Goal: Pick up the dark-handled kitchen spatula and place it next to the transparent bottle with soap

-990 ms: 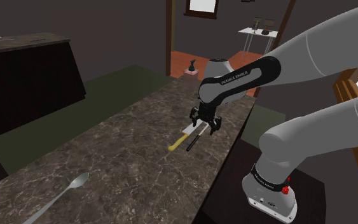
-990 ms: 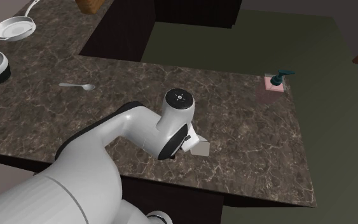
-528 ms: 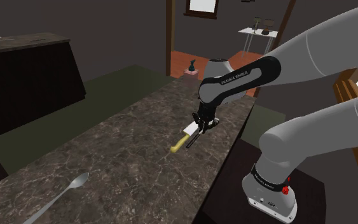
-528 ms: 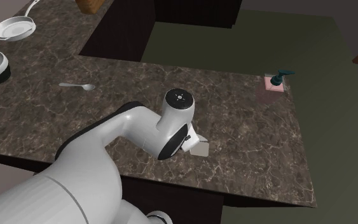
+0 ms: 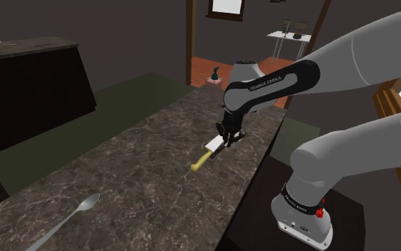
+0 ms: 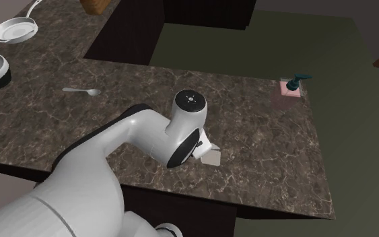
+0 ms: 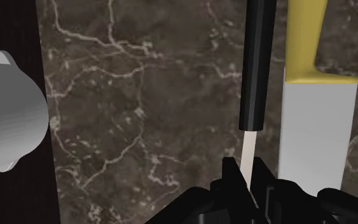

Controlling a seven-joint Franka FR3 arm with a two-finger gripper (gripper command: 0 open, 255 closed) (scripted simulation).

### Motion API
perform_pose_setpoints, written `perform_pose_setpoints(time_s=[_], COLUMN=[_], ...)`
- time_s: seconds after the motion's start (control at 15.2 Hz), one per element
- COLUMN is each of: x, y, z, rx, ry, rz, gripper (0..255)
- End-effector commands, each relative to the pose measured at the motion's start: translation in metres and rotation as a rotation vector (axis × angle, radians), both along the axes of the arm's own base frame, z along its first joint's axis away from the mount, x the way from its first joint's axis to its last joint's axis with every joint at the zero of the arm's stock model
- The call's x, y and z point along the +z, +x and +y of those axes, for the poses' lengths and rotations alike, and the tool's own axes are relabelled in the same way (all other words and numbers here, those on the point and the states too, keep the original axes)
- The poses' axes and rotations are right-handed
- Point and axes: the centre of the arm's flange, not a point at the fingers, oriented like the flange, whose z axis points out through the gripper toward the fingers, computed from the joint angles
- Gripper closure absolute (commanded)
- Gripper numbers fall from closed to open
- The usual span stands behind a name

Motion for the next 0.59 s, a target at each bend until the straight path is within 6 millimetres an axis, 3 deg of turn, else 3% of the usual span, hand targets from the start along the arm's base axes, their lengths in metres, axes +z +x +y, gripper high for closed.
perform_pose_setpoints(time_s=[0.0, 0.53], x=[0.011, 0.053], y=[0.000, 0.000], z=[0.001, 0.001], rx=[0.000, 0.000], ry=[0.000, 0.000], rz=[0.001, 0.001], gripper=[255, 255])
